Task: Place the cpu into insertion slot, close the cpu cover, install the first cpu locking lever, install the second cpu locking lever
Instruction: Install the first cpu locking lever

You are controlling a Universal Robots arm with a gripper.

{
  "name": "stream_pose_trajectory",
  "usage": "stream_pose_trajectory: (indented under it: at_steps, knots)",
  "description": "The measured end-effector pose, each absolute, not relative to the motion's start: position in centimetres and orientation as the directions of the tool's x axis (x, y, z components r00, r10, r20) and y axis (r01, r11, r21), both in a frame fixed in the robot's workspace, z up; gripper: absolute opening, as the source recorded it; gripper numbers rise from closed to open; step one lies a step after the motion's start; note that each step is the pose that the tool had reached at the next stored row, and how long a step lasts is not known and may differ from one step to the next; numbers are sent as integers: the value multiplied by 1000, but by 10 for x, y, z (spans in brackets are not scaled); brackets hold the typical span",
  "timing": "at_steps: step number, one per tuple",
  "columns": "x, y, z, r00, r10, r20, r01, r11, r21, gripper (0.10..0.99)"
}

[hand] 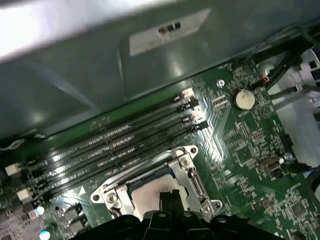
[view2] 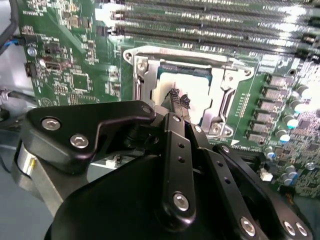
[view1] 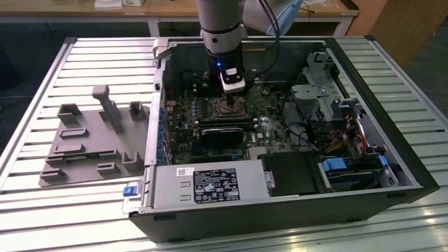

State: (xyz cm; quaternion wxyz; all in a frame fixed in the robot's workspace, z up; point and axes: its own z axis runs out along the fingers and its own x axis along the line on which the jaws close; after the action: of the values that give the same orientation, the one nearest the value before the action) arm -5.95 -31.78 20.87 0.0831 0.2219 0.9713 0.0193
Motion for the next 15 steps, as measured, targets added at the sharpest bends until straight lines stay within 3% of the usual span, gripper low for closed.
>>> stream_pose_trajectory:
  at_steps: [15]
  knots:
    - [-60, -321, 207, -940, 300, -161, 294, 954, 56, 102]
